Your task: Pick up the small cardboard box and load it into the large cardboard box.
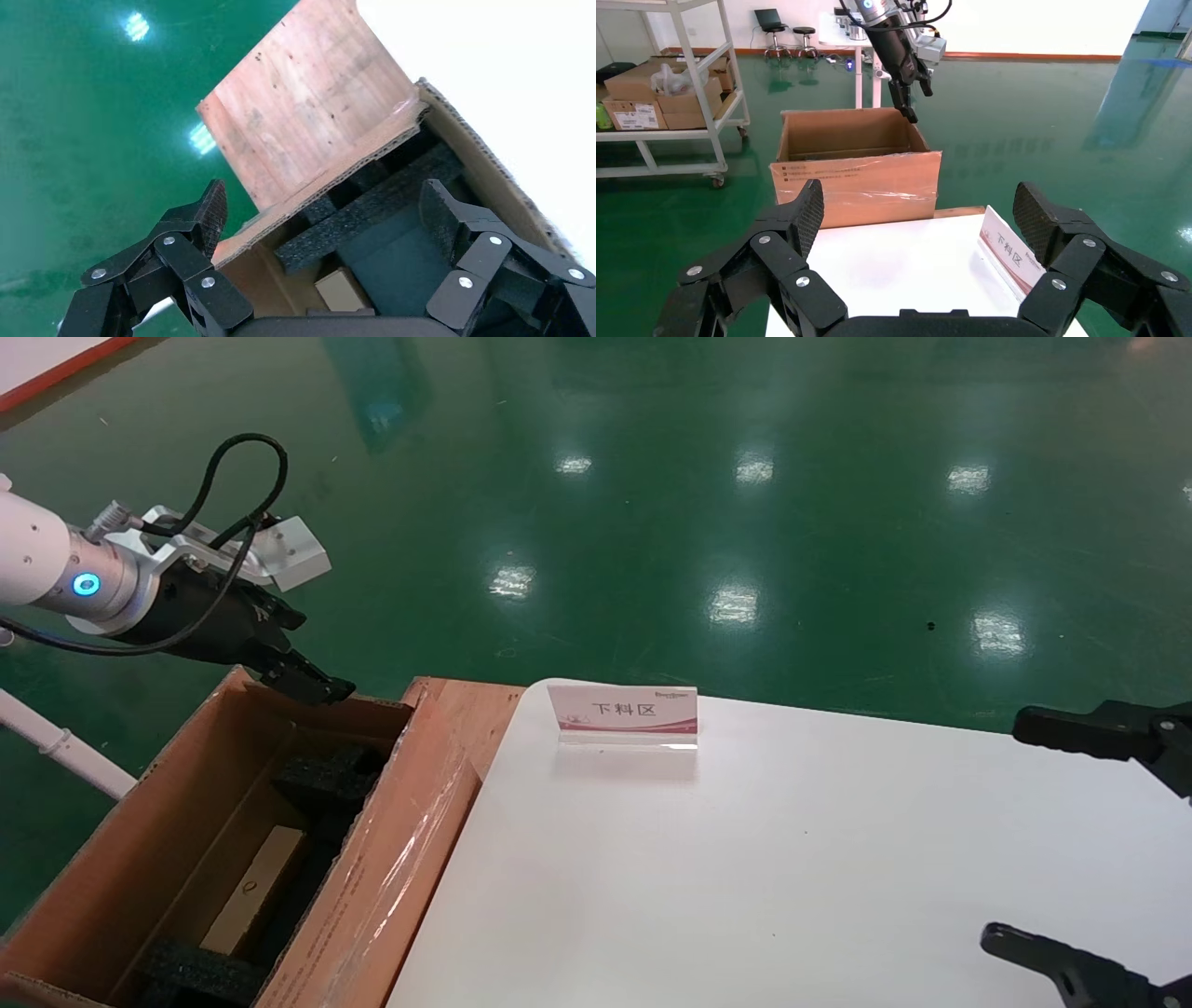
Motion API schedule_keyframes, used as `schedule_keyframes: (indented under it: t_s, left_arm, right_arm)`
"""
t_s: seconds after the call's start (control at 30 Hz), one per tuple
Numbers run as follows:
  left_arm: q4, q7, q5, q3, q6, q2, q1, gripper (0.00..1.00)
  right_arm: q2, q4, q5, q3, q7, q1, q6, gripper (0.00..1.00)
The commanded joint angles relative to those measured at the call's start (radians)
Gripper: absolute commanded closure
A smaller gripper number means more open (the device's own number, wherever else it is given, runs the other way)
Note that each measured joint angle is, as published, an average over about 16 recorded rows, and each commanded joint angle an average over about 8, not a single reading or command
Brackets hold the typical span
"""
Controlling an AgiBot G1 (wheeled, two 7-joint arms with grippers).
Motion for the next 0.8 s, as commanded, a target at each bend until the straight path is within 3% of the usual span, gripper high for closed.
schedule_keyframes:
  t_s: [0.03, 0.2, 0.8]
  left_arm:
    - [-0.017, -0.001, 0.005, 0.003, -0.010, -0.010, -0.011, 0.00]
    - [-0.034, 0.038, -0.016, -0.137, 0.031, -0.012, 0.080, 0.00]
    - [-0.094, 0.221, -0.119, -0.807, 0.241, -0.009, 0.526, 0.00]
  right_arm:
    - [0.000, 0.000, 0.000, 0.000, 0.000, 0.000, 0.000, 0.00]
    - [0.000, 0.000, 0.000, 0.000, 0.000, 0.000, 0.000, 0.00]
    - [0.000, -0.001, 0.001, -0.001, -0.001, 0.001, 0.000, 0.00]
